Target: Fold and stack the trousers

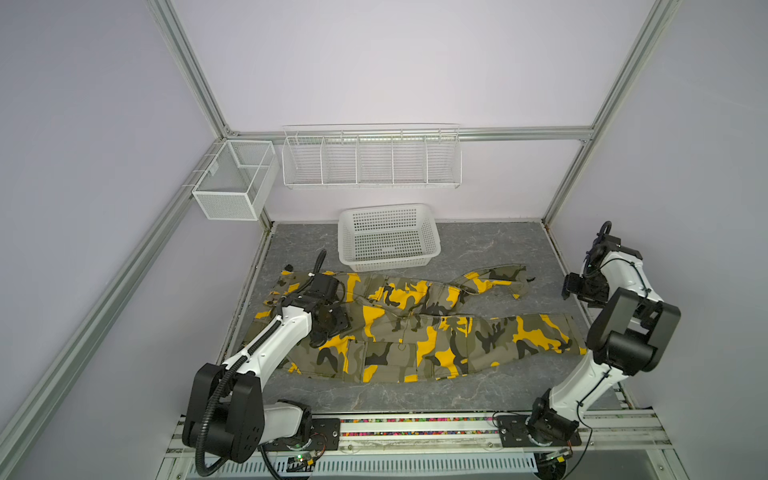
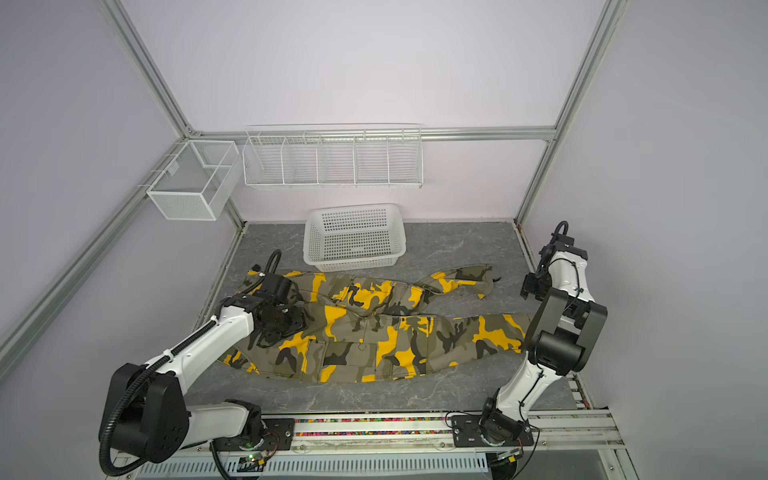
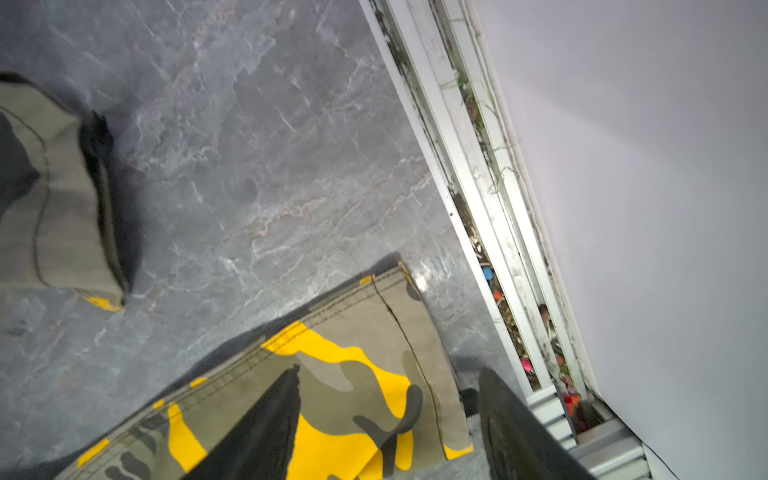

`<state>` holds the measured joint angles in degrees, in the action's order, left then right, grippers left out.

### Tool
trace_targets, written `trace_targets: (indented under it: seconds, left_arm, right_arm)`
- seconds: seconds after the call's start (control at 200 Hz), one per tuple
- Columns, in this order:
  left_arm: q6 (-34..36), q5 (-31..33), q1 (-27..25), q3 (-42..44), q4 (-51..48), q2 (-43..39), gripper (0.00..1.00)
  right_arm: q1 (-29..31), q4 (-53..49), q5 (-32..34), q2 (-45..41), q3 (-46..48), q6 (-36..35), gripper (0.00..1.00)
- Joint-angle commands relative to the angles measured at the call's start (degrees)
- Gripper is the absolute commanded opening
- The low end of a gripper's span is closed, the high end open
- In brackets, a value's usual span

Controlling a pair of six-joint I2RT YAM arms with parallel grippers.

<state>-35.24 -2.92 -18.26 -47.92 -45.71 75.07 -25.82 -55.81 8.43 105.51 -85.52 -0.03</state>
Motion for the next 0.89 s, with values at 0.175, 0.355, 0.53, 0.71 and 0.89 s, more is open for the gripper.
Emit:
trace_targets:
  seconds: [0.175, 0.355, 0.53, 0.71, 0.89]
  left_arm:
    - [-0.7, -8.3, 0.2, 0.5, 2.2, -0.5, 0.72]
    - [-0.4, -9.6, 0.2, 1.5, 2.0, -0.2, 0.71]
    - [0.4, -9.4, 0.1, 1.7, 1.6, 0.6, 0.71]
    - [1.2, -9.2, 0.1, 1.5, 1.8, 1.2, 0.71]
    - [1.4, -8.9, 0.2, 2.4, 1.8, 0.8, 0.71]
  right_arm:
    - [1.8, 0.0, -15.2, -14.9, 17.5, 12.3, 0.68]
    - [0.8, -0.1, -11.4, -23.7, 30.2, 19.9, 0.72]
    - [-4.3, 2.3, -9.3, -28.5, 37.0, 26.2, 0.78]
    - [-7.9, 10.0, -13.4, -23.9, 39.2, 27.0, 0.79]
    - [-7.8, 13.4, -12.7, -17.6, 35.9, 27.1, 0.73]
